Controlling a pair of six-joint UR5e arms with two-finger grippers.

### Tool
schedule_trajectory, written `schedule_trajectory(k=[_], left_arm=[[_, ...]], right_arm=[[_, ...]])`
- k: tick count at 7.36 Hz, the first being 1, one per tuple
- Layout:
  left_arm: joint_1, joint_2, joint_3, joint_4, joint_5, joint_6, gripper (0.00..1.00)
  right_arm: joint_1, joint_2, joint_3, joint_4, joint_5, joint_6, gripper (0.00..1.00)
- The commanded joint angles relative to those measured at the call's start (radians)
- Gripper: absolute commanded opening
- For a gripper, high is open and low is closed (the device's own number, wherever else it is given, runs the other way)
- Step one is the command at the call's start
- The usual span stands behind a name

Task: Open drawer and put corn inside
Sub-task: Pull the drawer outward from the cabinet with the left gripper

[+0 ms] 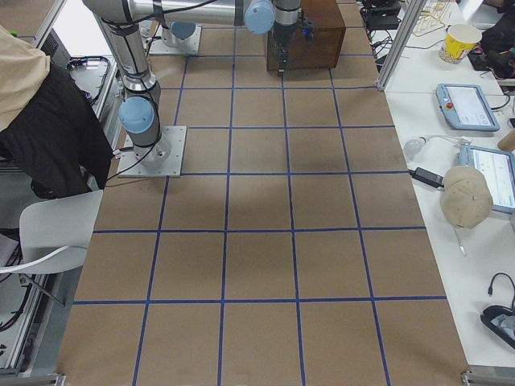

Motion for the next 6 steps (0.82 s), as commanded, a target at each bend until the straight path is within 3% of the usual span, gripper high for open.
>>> schedule_trajectory(k=[1,6], left_arm=[[0.004,0.0,0.001,0.0,0.002,0.002,1.0],[0.036,-0.002,0.002,0.0,0.016,0.018,1.0]], right_arm=[[0.0,0.0,0.0,0.0,0.0,0.0,1.0],[0.0,0.0,0.0,0.0,0.0,0.0,1.0]])
